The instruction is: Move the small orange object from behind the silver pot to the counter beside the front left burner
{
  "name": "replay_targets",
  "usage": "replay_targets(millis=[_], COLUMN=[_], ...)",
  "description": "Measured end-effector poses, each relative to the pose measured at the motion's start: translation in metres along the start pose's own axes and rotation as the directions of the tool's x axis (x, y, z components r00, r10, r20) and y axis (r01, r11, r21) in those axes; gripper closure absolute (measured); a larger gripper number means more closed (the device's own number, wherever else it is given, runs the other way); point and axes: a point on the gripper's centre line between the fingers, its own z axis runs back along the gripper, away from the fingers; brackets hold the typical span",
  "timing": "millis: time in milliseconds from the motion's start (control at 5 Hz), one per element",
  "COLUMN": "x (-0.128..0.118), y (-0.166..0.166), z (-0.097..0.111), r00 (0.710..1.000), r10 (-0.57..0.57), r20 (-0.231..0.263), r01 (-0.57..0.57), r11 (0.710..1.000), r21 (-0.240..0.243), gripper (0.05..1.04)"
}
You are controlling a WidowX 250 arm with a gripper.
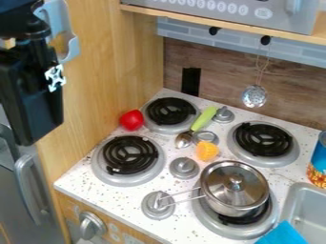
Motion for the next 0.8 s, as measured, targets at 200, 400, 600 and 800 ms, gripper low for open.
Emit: replay_targets(millis=[200,400,600,800], x=[0.000,0.033,0.060,0.085], y=[0.000,0.000,-0.002,-0.008], z=[-0.003,-0.018,-0.036,-0.060], r00=[1.000,0.986,0.970,0.948], r10=[-0.007,-0.114,-0.140,-0.104], r20=[0.000,0.125,0.199,0.301], r01=[0.007,0.115,0.145,0.090], r11=[1.000,0.993,0.989,0.994], r21=[0.000,-0.003,-0.012,0.058], gripper=[0.082,0.082,0.082,0.082])
